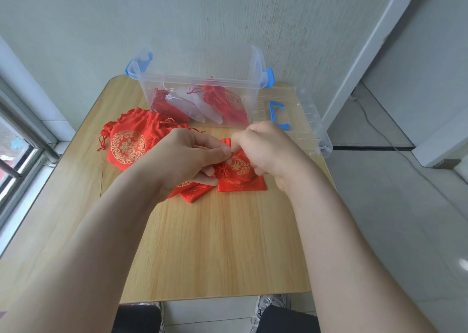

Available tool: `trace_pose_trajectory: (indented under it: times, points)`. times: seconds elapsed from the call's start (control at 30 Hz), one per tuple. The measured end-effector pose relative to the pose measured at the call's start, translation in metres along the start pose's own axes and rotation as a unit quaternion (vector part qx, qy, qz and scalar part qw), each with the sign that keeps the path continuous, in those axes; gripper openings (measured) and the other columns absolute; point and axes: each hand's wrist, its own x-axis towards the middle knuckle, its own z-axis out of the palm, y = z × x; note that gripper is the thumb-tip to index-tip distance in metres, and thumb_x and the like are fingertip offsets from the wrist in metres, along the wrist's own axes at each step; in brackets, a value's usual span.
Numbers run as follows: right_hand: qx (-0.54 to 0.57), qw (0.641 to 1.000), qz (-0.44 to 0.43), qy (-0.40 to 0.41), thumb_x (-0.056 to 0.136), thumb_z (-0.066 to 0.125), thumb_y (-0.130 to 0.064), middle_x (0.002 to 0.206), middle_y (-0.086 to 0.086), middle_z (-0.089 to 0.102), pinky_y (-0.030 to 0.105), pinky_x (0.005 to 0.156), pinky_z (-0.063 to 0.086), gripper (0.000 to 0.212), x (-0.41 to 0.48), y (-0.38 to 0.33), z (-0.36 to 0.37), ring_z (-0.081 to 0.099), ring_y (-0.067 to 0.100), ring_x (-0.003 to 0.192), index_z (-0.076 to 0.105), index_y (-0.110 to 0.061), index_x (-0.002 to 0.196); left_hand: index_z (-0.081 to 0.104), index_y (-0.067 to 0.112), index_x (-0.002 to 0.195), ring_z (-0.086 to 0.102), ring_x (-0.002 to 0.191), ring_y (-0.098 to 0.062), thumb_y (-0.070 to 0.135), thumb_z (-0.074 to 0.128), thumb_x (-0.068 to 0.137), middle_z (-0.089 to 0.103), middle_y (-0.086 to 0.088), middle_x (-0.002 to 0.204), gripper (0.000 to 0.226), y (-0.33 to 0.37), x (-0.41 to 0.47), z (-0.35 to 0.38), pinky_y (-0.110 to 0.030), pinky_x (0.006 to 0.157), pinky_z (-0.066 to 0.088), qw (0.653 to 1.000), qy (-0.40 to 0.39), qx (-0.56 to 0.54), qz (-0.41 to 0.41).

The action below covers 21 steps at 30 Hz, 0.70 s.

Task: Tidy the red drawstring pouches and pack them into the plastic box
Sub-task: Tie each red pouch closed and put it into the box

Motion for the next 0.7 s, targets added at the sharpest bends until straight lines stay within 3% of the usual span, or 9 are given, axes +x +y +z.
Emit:
trace_pose_trajectory:
  times: [0.1, 0.23, 0.4, 0.47, 0.57, 0.7]
  points:
    - [-0.018, 1.000, -0.007, -0.013, 0.087, 0.058, -0.017, 0.059, -0.003, 0.038, 0.037, 0.065, 0.037, 0.009, 0.001, 0.000, -0.002, 0.038, 0.020, 0.059, 0.056, -0.020, 0.079, 0.081, 0.005, 0.090, 0.057, 0.060, -0.010, 0.017, 0.076, 0.097, 0.064, -0.014, 0.075, 0.014, -0.002, 0.002, 0.002, -0.028, 0.065, 0.064, 1.000, 0.011, 0.025, -0.001]
    - [-0.022, 0.999, -0.039, -0.017, 0.091, 0.053, -0.013, 0.061, -0.005, 0.046, 0.032, 0.062, 0.035, 0.012, 0.001, 0.000, -0.007, 0.042, 0.015, 0.058, 0.059, -0.018, 0.082, 0.079, 0.001, 0.087, 0.062, 0.055, -0.013, 0.013, 0.074, 0.097, 0.058, -0.011, 0.065, 0.017, -0.003, 0.003, 0.002, -0.030, 0.065, 0.065, 0.998, 0.028, 0.052, -0.009]
    - [0.023, 0.994, -0.092, -0.051, 0.091, 0.051, -0.002, 0.054, -0.007, 0.058, 0.016, 0.047, 0.039, 0.021, -0.003, -0.001, -0.006, 0.049, 0.001, 0.045, 0.066, -0.016, 0.087, 0.078, 0.004, 0.081, 0.075, 0.061, -0.025, 0.013, 0.073, 0.096, 0.064, -0.007, 0.059, 0.018, 0.000, -0.003, 0.002, -0.032, 0.069, 0.066, 0.990, -0.004, 0.142, 0.002]
    - [0.018, 0.994, -0.101, -0.048, 0.093, 0.053, -0.003, 0.058, -0.005, 0.062, 0.018, 0.049, 0.041, 0.021, -0.003, 0.000, -0.005, 0.051, 0.000, 0.047, 0.067, -0.017, 0.090, 0.078, 0.006, 0.082, 0.077, 0.064, -0.030, 0.009, 0.073, 0.095, 0.067, -0.008, 0.060, 0.014, 0.001, -0.006, 0.003, -0.028, 0.063, 0.063, 0.985, -0.015, 0.169, 0.011]
    - [0.014, 0.994, -0.102, -0.034, 0.093, 0.054, -0.005, 0.061, -0.005, 0.067, 0.030, 0.058, 0.045, 0.020, 0.001, 0.005, -0.003, 0.052, 0.001, 0.047, 0.068, -0.020, 0.092, 0.079, 0.006, 0.082, 0.078, 0.065, -0.031, 0.009, 0.074, 0.093, 0.070, -0.015, 0.064, 0.012, 0.003, -0.008, 0.005, -0.032, 0.067, 0.065, 0.982, -0.030, 0.187, 0.025]
    - [0.023, 0.996, -0.086, -0.017, 0.093, 0.056, -0.008, 0.063, -0.005, 0.071, 0.034, 0.060, 0.050, 0.020, 0.005, 0.009, -0.002, 0.055, 0.005, 0.051, 0.071, -0.021, 0.094, 0.077, 0.001, 0.079, 0.077, 0.065, -0.033, 0.007, 0.072, 0.091, 0.070, -0.024, 0.068, 0.015, 0.005, -0.007, 0.006, -0.031, 0.066, 0.063, 0.984, -0.031, 0.172, 0.031]
